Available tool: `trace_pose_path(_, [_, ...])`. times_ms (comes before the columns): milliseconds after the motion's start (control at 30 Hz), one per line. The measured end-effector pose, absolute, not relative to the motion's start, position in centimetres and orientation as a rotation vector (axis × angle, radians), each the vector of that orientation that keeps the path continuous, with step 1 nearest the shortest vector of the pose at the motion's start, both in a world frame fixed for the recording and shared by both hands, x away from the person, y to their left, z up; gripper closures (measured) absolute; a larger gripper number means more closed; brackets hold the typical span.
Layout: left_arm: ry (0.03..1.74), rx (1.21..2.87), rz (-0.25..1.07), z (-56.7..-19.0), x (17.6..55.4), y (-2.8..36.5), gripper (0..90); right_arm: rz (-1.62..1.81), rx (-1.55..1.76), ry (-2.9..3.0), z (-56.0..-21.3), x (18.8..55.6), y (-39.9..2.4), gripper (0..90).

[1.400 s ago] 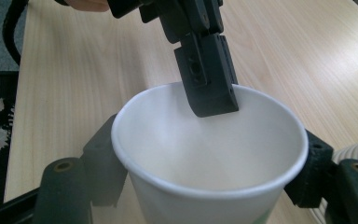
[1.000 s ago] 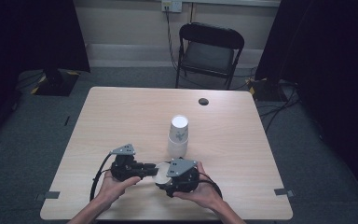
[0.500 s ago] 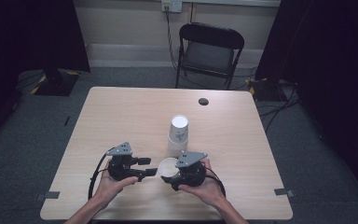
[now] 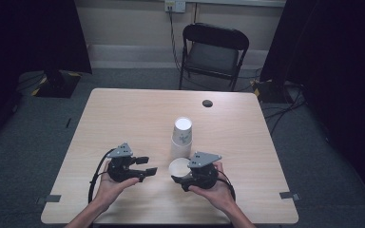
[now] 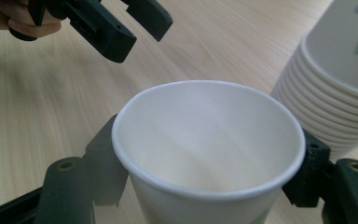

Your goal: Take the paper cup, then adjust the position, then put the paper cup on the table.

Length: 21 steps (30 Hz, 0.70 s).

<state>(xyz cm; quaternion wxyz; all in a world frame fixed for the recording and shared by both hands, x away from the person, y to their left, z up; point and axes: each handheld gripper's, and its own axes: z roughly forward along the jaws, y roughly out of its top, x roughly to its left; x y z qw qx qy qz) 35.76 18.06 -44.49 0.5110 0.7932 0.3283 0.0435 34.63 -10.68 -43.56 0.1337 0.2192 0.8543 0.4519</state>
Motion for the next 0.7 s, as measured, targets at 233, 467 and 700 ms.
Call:
trace_pose_path(233, [0.793, 1.944, 0.156, -44.7, 35.8, 18.2, 36.3, 1.331, 0.702, 2.425, -43.2, 34.9, -12.2, 30.2])
trace_pose_path(467, [0.845, 1.962, 0.194, -44.9, 36.1, 18.6, 31.5, 1.338, 0.777, 2.366, -42.9, 35.4, -13.6, 30.6])
trace_pose_path(700, [0.863, 1.989, 0.247, -44.9, 36.3, 19.7, 31.1, 1.334, 0.827, 2.307, -42.6, 36.4, -15.1, 31.2])
